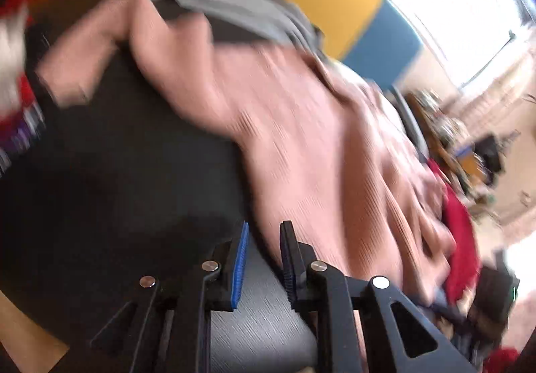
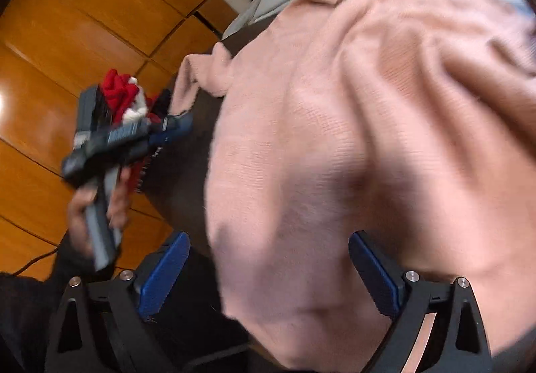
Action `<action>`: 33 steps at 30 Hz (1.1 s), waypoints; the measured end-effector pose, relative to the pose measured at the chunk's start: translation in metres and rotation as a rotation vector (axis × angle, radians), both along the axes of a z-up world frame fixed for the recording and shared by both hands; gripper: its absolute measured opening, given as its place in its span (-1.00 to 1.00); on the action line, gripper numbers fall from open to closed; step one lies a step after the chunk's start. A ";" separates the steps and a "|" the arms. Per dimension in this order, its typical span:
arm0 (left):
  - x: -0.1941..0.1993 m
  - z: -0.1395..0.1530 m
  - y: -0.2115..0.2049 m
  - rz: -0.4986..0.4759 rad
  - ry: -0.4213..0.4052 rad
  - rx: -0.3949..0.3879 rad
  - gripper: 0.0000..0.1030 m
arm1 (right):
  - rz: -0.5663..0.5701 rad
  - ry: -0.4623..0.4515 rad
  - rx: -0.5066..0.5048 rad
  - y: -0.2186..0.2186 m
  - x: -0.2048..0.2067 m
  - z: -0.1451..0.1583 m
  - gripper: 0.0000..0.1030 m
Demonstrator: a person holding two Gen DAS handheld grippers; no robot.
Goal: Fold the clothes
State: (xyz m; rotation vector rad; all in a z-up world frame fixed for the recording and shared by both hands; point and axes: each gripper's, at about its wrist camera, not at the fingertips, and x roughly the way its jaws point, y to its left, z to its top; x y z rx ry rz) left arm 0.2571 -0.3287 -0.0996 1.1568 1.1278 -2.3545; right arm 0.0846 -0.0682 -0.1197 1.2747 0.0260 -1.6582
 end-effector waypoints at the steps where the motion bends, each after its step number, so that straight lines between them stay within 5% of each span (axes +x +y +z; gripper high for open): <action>1: 0.003 -0.004 0.012 -0.011 0.010 0.031 -0.48 | -0.024 0.032 0.009 0.010 -0.002 0.005 0.90; 9: -0.005 -0.018 0.046 -0.031 0.059 0.169 -0.14 | -0.205 0.084 0.158 0.066 -0.035 -0.004 0.90; 13: -0.015 -0.022 0.056 -0.032 0.075 0.209 -0.04 | -0.202 0.061 0.167 0.069 -0.037 -0.016 1.00; 15: -0.026 -0.020 0.061 -0.042 0.051 0.149 -0.19 | -0.165 0.060 0.176 0.062 -0.031 -0.016 1.00; 16: -0.033 -0.020 0.064 -0.057 0.025 0.121 -0.64 | -0.148 0.060 0.183 0.059 -0.027 -0.017 1.00; 17: -0.039 -0.021 0.065 -0.071 -0.002 0.104 -0.80 | -0.127 0.049 0.179 0.056 -0.023 -0.018 1.00; 21: -0.028 -0.010 0.039 -0.015 0.013 0.141 -0.82 | -0.002 -0.134 0.043 0.038 0.003 -0.022 1.00; 25: 0.010 0.038 -0.006 0.073 0.085 0.091 -0.82 | 0.133 -0.296 -0.028 0.004 0.041 -0.036 1.00; 28: 0.031 0.063 -0.033 0.102 0.039 0.026 -0.80 | 0.212 -0.311 -0.001 -0.014 0.058 -0.042 1.00; 33: 0.034 0.070 -0.040 0.160 -0.071 -0.082 -0.68 | 0.226 -0.244 -0.052 -0.007 0.044 -0.007 1.00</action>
